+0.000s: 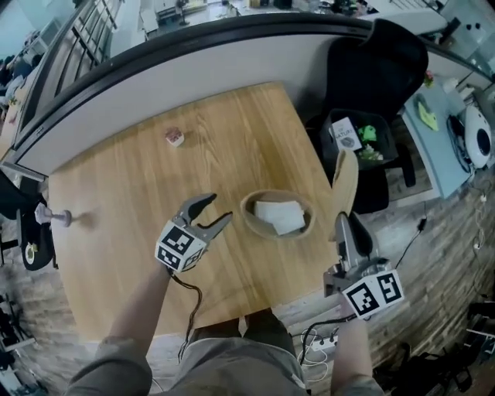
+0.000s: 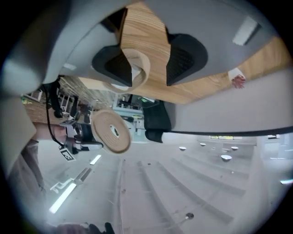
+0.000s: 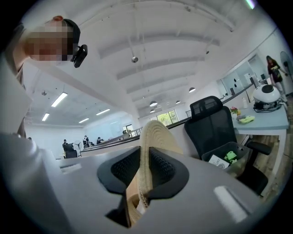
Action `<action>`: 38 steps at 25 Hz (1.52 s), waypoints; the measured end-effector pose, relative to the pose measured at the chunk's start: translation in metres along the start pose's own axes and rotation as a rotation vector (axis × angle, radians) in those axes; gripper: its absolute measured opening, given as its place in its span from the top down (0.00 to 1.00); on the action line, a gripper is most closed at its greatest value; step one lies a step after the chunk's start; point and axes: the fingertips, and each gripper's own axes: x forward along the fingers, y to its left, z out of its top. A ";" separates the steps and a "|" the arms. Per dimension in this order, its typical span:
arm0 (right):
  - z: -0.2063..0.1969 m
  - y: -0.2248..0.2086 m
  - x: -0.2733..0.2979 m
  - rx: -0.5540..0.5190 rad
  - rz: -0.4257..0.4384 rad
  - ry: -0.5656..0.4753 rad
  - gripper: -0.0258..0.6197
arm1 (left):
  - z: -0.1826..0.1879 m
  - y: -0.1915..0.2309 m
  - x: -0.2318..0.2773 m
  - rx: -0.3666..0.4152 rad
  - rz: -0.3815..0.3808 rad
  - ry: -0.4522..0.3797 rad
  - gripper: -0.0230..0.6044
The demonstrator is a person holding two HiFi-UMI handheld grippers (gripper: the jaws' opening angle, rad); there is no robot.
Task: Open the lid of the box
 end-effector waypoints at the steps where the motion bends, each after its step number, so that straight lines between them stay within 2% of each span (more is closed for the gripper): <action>1: 0.011 0.004 -0.006 -0.003 0.001 -0.020 0.86 | 0.014 0.003 -0.012 -0.004 0.043 -0.027 0.59; 4: 0.047 0.021 -0.021 -0.019 0.018 -0.086 0.86 | 0.056 0.007 -0.047 0.017 0.141 -0.088 0.65; 10: 0.115 0.062 -0.050 -0.115 0.071 -0.205 0.86 | 0.139 -0.011 -0.104 0.105 0.234 -0.211 0.68; 14: 0.148 0.084 -0.077 -0.114 0.089 -0.281 0.86 | 0.186 -0.031 -0.137 0.116 0.250 -0.306 0.72; 17: 0.160 0.100 -0.099 -0.135 0.099 -0.303 0.86 | 0.206 -0.048 -0.156 0.108 0.251 -0.339 0.76; 21: 0.164 0.117 -0.123 -0.159 0.105 -0.304 0.86 | 0.220 -0.062 -0.180 0.160 0.289 -0.357 0.80; 24: 0.155 0.124 -0.136 -0.170 0.096 -0.284 0.86 | 0.223 -0.068 -0.196 0.205 0.337 -0.356 0.87; 26: 0.145 0.127 -0.141 -0.174 0.084 -0.258 0.86 | 0.221 -0.074 -0.202 0.196 0.346 -0.347 0.92; 33: 0.108 0.135 -0.147 -0.122 0.076 -0.179 0.86 | 0.206 -0.093 -0.209 0.151 0.337 -0.326 0.96; 38: 0.092 0.140 -0.144 -0.096 0.089 -0.154 0.86 | 0.197 -0.091 -0.209 0.162 0.334 -0.282 0.96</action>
